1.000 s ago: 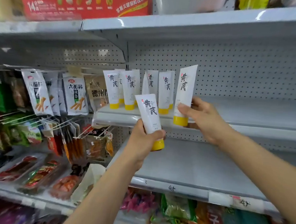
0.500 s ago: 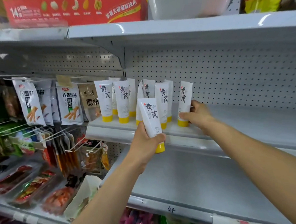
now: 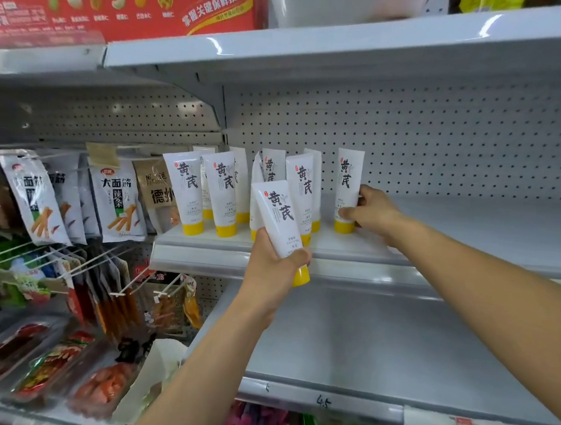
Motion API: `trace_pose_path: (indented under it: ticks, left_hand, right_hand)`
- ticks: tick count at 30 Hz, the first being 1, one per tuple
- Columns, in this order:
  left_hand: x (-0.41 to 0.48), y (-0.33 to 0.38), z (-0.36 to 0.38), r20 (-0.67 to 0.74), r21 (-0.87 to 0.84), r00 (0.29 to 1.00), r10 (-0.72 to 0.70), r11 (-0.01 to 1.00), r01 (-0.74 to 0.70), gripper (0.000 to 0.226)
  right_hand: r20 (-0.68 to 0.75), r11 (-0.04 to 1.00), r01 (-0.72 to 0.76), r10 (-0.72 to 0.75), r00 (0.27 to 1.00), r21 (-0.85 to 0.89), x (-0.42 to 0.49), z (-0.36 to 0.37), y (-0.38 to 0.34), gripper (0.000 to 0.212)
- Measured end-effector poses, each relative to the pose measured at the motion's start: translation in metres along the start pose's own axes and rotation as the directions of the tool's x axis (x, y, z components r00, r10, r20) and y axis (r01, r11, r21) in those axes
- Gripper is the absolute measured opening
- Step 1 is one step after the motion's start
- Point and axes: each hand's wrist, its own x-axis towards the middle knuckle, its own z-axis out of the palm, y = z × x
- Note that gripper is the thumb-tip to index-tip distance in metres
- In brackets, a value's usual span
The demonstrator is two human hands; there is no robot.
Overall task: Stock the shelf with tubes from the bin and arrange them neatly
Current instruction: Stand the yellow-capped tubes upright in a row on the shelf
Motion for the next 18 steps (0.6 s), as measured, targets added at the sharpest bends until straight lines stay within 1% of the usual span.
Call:
trace_pose_path:
  ticks: [3, 5, 6, 8, 9, 10, 11, 13, 14, 15, 18]
  left_hand:
    - [-0.002, 0.003, 0.001, -0.009, -0.01, 1.0, -0.008, 1.0, 0.008, 0.056]
    - [-0.003, 0.003, 0.001, -0.022, -0.016, 1.0, -0.017, 1.0, 0.017, 0.053]
    - [-0.004, 0.003, 0.001, -0.033, -0.021, 0.999, -0.023, 1.0, 0.022, 0.052]
    - [-0.007, 0.006, 0.002, -0.063, -0.049, 0.997, -0.039, 0.998, 0.036, 0.05]
    - [-0.009, 0.008, 0.002, -0.078, -0.072, 0.996, -0.046, 0.997, 0.041, 0.046]
    - [-0.011, 0.01, 0.004, -0.087, -0.093, 0.995, -0.048, 0.995, 0.04, 0.043]
    - [-0.014, 0.013, 0.006, -0.091, -0.107, 0.995, -0.038, 0.994, 0.028, 0.04]
    - [-0.02, 0.019, 0.011, -0.094, -0.105, 0.996, 0.006, 0.994, -0.016, 0.036]
    - [-0.022, 0.021, 0.013, -0.093, -0.101, 0.995, 0.024, 0.994, -0.033, 0.033]
    - [-0.024, 0.023, 0.015, -0.092, -0.103, 0.995, 0.029, 0.994, -0.038, 0.03]
    - [-0.029, 0.027, 0.02, -0.083, -0.094, 0.996, 0.034, 0.995, -0.042, 0.025]
  right_hand:
    - [-0.018, 0.999, -0.03, 0.029, 0.999, -0.036, -0.005, -0.004, 0.0, 0.059]
    - [-0.097, 0.998, -0.028, 0.022, 0.995, -0.057, -0.014, -0.006, 0.001, 0.061]
    - [-0.147, 0.997, 0.011, -0.022, 0.989, -0.075, -0.022, -0.006, 0.0, 0.056]
    - [-0.203, 0.983, 0.154, -0.172, 0.964, -0.104, -0.041, -0.005, -0.006, 0.038]
    - [-0.184, 0.972, 0.221, -0.233, 0.955, -0.084, -0.053, -0.004, -0.012, 0.028]
    - [-0.13, 0.961, 0.271, -0.276, 0.952, -0.054, -0.066, -0.002, -0.017, 0.02]
    - [-0.037, 0.953, 0.3, -0.301, 0.953, -0.032, -0.078, 0.001, -0.023, 0.017]
    - [0.182, 0.953, 0.299, -0.287, 0.941, -0.044, -0.1, 0.009, -0.034, 0.027]
    - [0.254, 0.952, 0.295, -0.268, 0.93, -0.077, -0.107, 0.014, -0.037, 0.033]
    - [0.278, 0.948, 0.302, -0.264, 0.924, -0.105, -0.112, 0.018, -0.039, 0.036]
    - [0.201, 0.937, 0.318, -0.287, 0.937, -0.145, -0.117, 0.026, -0.04, 0.033]
